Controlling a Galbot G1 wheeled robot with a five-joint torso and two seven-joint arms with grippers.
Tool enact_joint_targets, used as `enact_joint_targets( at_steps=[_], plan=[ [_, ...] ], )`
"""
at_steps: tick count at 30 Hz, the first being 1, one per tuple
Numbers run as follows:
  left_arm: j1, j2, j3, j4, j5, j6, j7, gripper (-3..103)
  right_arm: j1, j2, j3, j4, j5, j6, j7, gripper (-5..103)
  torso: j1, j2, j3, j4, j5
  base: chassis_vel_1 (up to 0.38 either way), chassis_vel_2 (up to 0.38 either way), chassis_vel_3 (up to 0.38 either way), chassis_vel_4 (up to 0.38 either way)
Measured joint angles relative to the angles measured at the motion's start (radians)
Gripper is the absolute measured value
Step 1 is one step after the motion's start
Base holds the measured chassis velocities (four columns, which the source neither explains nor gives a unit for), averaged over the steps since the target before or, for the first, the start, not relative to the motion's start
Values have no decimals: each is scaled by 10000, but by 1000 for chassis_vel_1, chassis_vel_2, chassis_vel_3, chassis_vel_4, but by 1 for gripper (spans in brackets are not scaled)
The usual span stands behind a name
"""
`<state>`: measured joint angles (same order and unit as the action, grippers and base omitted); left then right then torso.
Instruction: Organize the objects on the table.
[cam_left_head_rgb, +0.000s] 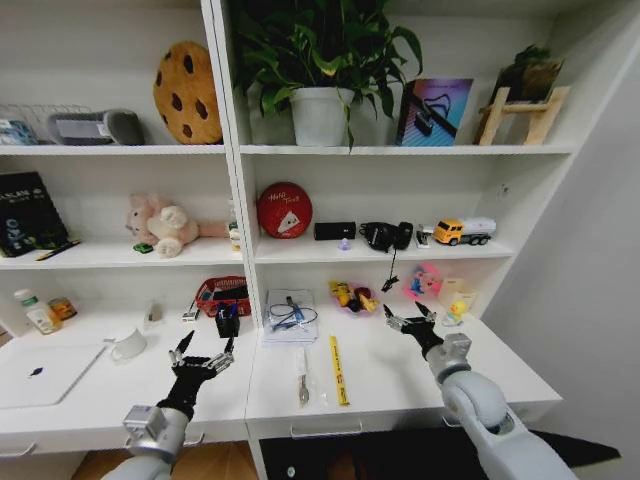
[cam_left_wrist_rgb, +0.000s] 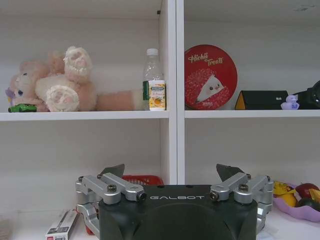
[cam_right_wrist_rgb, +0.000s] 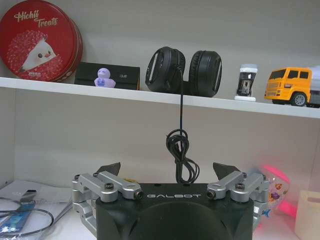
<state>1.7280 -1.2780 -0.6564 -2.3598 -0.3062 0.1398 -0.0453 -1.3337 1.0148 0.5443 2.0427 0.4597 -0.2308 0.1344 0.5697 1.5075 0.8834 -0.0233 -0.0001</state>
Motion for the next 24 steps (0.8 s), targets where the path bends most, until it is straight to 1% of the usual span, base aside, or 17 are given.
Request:
enact_joint_targets(
  at_steps=[1, 2, 6, 12, 21, 23, 24],
  plan=[
    [0, 0, 0, 0, 0, 0, 0, 100, 0, 0, 0, 0, 0, 0, 0, 100, 0, 0, 0, 0, 0, 0, 0, 0, 0],
    [0, 0, 0, 0, 0, 0, 0, 100, -4, 125, -115, 129, -284, -41, 125, 100, 1, -1, 1, 1, 1, 0, 0, 0, 0],
    [0, 0, 0, 0, 0, 0, 1, 100, 101, 244, -483, 335, -638, -211, 241, 100, 2, -1, 1, 2, 1, 13, 9, -6, -6],
    [0, 0, 1, 0, 0, 0, 2, 100, 158, 394, -893, 405, -848, -252, 277, 100, 3, -2, 2, 1, 2, 88, 82, -85, -85],
    [0, 0, 1, 0, 0, 0, 2, 100, 109, 439, -1009, 471, -879, -264, 291, 100, 3, -2, 2, 1, -2, 195, 198, -203, -192],
    [0, 0, 1, 0, 0, 0, 2, 100, 112, 432, -995, 461, -862, -264, 292, 100, 4, -3, 2, 0, 2, 254, 268, -232, -238],
    [0, 0, 0, 0, 0, 0, 2, 100, 113, 418, -970, 461, -845, -263, 292, 100, 2, -3, 1, 2, -4, 265, 287, -282, -269]
  ],
)
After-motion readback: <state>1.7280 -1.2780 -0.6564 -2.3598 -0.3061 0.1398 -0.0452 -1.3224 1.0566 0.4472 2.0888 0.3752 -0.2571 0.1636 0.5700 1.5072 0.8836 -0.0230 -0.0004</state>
